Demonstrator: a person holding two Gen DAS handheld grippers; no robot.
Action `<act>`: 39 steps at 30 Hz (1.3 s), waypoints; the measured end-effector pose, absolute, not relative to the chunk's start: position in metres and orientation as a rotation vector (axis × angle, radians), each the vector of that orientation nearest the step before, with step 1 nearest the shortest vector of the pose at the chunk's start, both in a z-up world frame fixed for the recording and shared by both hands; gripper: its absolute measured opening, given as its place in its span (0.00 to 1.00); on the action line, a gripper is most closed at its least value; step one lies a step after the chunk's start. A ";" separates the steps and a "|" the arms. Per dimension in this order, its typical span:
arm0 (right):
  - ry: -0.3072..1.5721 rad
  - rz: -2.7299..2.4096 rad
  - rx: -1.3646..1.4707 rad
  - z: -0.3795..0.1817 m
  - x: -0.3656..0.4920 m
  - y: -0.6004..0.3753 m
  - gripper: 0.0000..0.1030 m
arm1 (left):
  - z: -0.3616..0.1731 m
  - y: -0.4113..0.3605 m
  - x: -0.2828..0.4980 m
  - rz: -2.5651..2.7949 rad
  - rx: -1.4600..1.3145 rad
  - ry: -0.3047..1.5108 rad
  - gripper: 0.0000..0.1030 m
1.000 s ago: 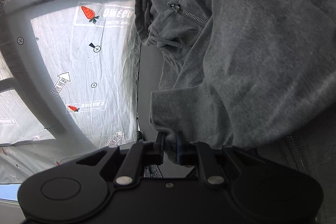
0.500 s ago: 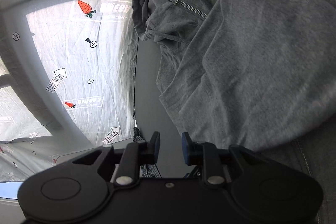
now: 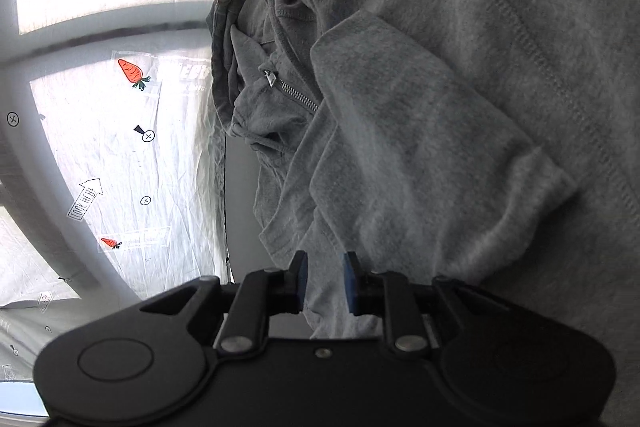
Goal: Fold clothes
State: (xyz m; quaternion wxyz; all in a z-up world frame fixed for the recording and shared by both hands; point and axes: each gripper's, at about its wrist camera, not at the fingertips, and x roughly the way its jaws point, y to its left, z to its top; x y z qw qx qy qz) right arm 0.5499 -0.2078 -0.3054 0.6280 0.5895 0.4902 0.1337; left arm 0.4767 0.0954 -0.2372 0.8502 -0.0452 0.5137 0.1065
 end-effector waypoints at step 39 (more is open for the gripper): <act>0.747 -0.628 0.186 -0.261 0.353 -0.606 0.71 | -0.246 -0.066 0.498 0.268 -0.006 0.990 1.00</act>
